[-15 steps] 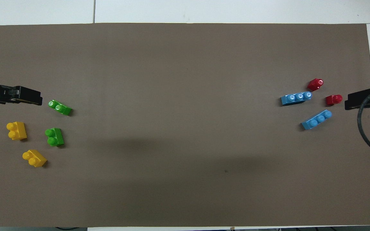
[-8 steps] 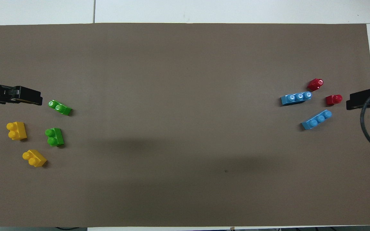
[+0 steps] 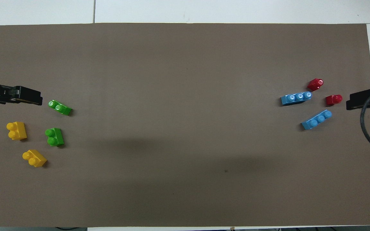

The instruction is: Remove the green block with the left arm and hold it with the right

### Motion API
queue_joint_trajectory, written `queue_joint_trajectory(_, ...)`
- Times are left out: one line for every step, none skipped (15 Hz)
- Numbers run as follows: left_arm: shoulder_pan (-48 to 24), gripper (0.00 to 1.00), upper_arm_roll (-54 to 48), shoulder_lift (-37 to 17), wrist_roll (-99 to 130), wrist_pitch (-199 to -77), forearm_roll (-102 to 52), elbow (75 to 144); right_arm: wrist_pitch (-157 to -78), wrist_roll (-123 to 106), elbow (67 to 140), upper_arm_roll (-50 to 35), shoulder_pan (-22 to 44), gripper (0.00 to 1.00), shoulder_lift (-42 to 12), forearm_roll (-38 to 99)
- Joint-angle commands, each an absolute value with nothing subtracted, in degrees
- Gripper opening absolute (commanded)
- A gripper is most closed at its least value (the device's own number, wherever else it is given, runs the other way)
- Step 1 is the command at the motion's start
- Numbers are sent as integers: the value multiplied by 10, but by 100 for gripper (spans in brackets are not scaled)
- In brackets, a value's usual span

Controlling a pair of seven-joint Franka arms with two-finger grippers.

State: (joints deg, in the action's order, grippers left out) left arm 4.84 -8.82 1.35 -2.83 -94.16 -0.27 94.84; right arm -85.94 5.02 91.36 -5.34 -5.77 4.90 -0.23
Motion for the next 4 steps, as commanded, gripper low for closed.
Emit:
queue_joint_trajectory(47,100,-85,25,-25,-948,-11,962,-859,40,931,-54,-66,100,65,12)
queue_joint_trajectory(44,100,-84,26,-25,-948,-10,965,-859,40,931,-54,-66,100,65,12)
queue_joint_trajectory(44,100,-84,30,-25,-959,-10,974,-859,40,931,-54,-66,100,65,12)
queue_joint_trajectory(44,100,-84,32,-25,-975,-10,979,-859,39,931,-54,-66,100,65,12)
